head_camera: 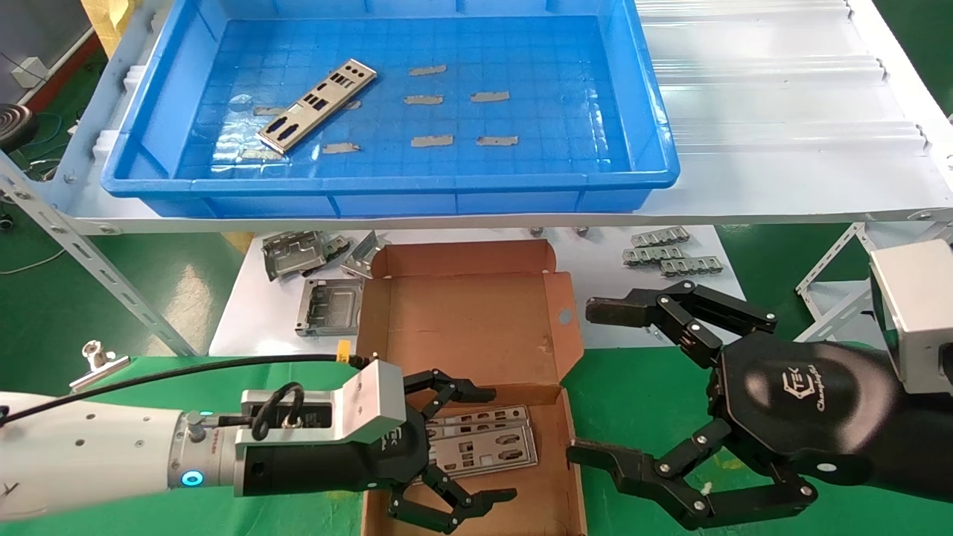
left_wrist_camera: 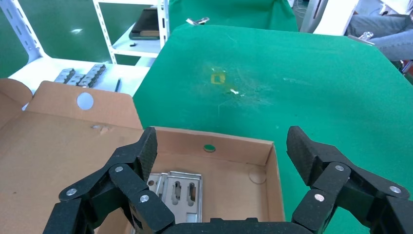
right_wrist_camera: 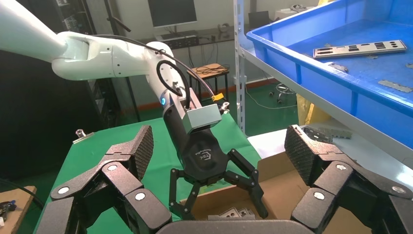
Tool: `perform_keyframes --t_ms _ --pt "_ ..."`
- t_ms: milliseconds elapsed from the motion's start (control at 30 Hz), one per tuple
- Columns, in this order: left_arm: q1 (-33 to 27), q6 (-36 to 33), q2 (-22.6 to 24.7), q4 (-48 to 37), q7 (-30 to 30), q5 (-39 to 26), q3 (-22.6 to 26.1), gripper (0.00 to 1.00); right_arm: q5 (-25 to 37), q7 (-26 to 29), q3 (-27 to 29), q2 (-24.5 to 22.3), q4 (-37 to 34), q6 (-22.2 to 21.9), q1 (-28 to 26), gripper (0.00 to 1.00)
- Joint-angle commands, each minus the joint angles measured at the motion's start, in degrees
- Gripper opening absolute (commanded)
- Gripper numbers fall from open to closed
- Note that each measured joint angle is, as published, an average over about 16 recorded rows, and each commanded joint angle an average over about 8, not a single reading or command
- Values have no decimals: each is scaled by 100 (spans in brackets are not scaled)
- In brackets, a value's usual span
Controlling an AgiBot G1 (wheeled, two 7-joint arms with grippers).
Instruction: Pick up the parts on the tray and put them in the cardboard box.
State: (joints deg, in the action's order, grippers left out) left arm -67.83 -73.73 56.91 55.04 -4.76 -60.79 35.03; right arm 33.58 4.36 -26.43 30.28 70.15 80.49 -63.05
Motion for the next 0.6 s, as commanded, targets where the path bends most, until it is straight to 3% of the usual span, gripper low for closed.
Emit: perform_keyframes --t_ms 33,600 --pt "-1 39 21 -4 -12 -44 16 100 0 0 0 0 0 0 0 100" --pt "159 -275 -541 468 384 447 -471 100 0 0 0 0 0 1 0 100"
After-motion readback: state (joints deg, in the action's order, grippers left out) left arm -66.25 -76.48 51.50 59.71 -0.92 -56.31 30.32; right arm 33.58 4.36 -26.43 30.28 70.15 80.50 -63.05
